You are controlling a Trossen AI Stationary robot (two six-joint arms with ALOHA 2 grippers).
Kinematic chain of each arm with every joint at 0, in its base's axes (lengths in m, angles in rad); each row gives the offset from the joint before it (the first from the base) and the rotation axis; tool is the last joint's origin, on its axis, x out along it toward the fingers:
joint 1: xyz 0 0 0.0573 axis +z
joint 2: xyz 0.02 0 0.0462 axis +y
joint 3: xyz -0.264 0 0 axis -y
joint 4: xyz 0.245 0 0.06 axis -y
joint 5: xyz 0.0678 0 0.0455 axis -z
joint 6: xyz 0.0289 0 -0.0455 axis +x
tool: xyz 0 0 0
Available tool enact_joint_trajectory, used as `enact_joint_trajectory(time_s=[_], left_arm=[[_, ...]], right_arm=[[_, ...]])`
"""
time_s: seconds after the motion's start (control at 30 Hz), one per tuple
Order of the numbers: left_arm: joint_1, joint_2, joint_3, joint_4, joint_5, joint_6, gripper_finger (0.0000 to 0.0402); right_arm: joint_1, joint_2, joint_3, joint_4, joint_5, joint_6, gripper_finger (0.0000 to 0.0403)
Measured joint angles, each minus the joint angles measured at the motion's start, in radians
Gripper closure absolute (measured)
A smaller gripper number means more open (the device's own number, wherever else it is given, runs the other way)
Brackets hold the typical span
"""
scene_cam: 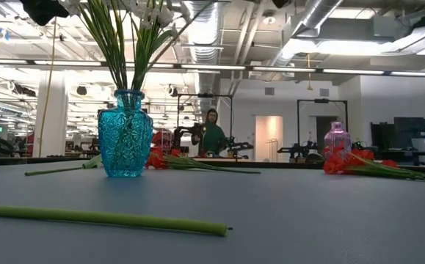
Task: Sort flowers into vase by color
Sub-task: Put the white flower into the blue vase
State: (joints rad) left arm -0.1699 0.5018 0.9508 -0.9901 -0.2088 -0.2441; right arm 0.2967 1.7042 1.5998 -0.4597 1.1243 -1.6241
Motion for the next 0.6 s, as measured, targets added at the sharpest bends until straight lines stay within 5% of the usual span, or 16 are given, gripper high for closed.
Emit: enact_joint_trajectory(time_s=[0.6], left_arm=[[0.000, 0.000, 0.000, -0.037, -0.015, -0.028, 0.0211]], right_arm=[[-0.083, 0.024, -0.002, 0.026, -0.101, -0.003, 0.0377]])
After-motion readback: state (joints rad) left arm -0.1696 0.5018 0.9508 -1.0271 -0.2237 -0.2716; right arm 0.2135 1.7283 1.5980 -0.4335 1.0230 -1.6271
